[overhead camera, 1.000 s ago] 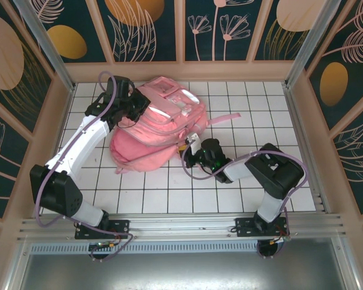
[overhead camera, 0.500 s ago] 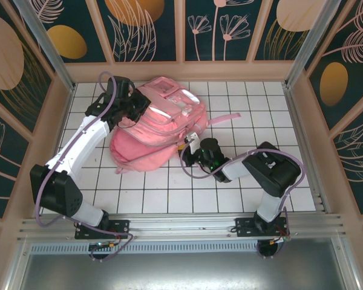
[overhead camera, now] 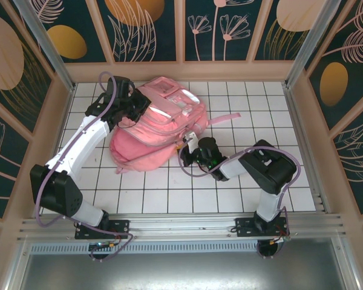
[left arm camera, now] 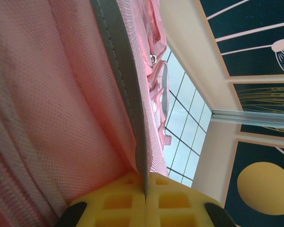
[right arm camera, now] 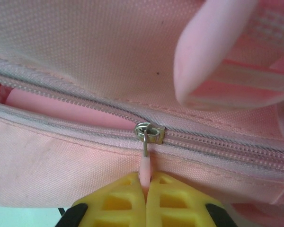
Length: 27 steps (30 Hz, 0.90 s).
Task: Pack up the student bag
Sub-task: Zip the student bag at the top-center of the table.
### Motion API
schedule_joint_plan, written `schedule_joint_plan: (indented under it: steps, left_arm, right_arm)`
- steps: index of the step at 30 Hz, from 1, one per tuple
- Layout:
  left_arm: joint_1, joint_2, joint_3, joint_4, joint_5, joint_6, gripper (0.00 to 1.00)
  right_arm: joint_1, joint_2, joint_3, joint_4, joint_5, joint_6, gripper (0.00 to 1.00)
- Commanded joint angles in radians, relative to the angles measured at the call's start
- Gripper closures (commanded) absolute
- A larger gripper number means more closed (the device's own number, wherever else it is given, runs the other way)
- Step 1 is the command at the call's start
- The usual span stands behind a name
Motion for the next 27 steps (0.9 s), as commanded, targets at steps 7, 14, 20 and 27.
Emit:
schedule_joint_plan:
  steps: [7, 14, 20, 27]
  left_arm:
    - [-0.020, -0.002, -0.028, 0.168, 0.070, -0.027, 1.00]
    - [-0.037, 0.014, -0.043, 0.184, 0.061, -0.018, 1.00]
    - [-0.058, 0.019, -0.085, 0.214, 0.043, -0.018, 1.00]
    - [-0.089, 0.036, -0.165, 0.273, 0.007, -0.031, 1.00]
  right_arm:
    - [0.044, -0.067, 0.007, 0.013, -0.042, -0.015, 1.00]
    - [0.125, -0.143, 0.023, -0.022, -0.042, -0.040, 1.00]
    - [0.182, -0.190, 0.061, -0.064, -0.055, -0.043, 1.00]
    - [0.251, -0.174, 0.156, -0.140, -0.068, -0.045, 1.00]
